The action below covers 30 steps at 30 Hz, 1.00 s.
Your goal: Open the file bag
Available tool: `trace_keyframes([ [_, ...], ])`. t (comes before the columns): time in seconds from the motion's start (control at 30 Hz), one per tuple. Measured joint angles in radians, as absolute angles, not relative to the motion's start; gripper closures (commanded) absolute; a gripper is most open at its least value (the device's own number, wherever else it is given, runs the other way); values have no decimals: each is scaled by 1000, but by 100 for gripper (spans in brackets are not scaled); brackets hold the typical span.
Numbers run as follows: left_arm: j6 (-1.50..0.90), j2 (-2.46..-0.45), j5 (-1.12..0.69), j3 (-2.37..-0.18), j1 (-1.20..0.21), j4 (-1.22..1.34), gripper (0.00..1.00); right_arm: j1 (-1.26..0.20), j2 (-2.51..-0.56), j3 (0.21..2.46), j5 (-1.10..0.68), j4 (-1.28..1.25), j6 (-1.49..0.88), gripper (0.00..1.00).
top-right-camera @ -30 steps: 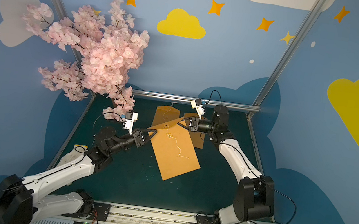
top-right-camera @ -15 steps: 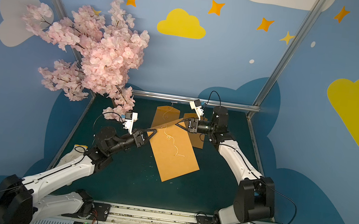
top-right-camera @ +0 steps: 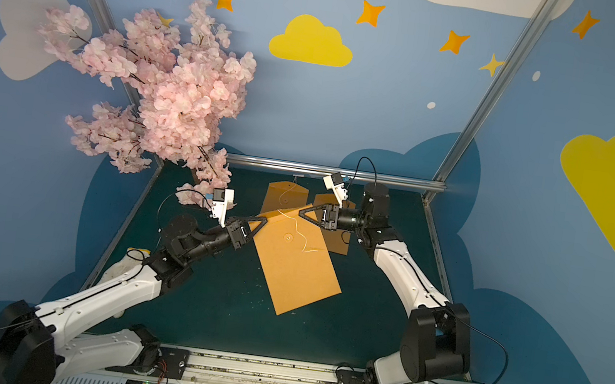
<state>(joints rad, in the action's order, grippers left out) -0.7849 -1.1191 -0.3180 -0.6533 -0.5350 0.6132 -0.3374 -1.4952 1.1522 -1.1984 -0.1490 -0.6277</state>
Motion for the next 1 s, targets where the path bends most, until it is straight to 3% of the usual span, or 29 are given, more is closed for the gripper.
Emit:
trace_keyframes([
  [0.13, -786, -1119, -319, -653, -532, 616, 97, -341, -1495, 1152, -1199, -143, -619, 85],
  [0.37, -788, -1111, -321, -653, -532, 640, 97, -345, -1495, 1152, -1200, -97, -589, 75],
  [1.0, -786, -1141, -347, -653, -529, 664, 98, -345, -1507, 1190, -1233, -94, -615, 74],
])
